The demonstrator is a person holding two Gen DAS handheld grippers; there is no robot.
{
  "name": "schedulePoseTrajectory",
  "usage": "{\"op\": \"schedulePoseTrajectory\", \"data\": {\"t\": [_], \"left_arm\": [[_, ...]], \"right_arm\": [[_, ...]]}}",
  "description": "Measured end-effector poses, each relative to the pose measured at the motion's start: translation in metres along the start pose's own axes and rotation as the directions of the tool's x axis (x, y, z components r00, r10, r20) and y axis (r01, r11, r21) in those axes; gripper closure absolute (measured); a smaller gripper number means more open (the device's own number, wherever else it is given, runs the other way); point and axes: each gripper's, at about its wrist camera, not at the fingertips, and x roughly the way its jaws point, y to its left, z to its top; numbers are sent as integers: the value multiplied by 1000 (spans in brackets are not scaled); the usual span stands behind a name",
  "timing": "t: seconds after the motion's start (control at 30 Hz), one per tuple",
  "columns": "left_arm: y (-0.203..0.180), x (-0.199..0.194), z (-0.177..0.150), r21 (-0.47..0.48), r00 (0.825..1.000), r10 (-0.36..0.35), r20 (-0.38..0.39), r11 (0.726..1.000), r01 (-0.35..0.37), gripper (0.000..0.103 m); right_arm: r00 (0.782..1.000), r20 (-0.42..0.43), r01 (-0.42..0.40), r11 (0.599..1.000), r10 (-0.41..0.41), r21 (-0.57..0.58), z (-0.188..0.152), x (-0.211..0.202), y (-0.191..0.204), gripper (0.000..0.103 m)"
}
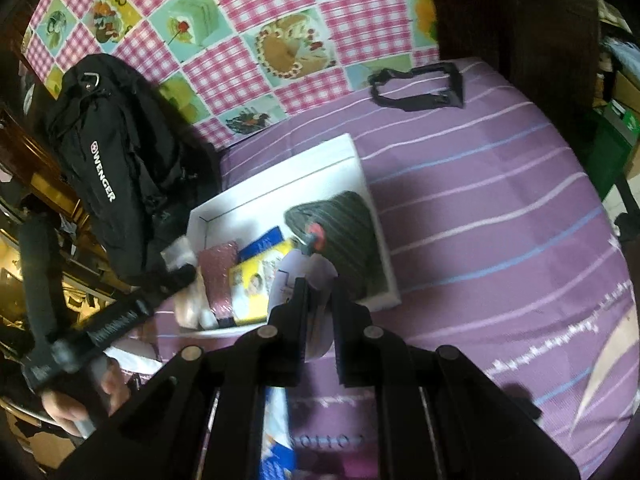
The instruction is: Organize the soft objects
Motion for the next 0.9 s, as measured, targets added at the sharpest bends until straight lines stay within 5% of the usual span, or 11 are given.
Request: {"op": "schedulePoseTrajectory", "data": {"t": [0.23,0.4,0.53,0.6,0.9], "left_arm": [[12,26,0,18,997,75,-21,997,-74,61],[22,41,-1,27,978,204,30,978,-205,53],[32,50,-7,19,997,66,-27,998,-65,21],[35,50,-9,4,999,19,-42,1000,-19,21],[43,19,-16,24,984,115,133,993,-120,22]], "right_arm": [[997,-8,-83,997,83,5,18,26,31,90],[995,-4,-100,995,100,19,26,55,47,90],[992,27,-121,992,120,24,33,75,52,90],[990,36,-134,990,133,33,37,85,53,90],[991,-46,-122,987,127,104,33,146,55,84]]}}
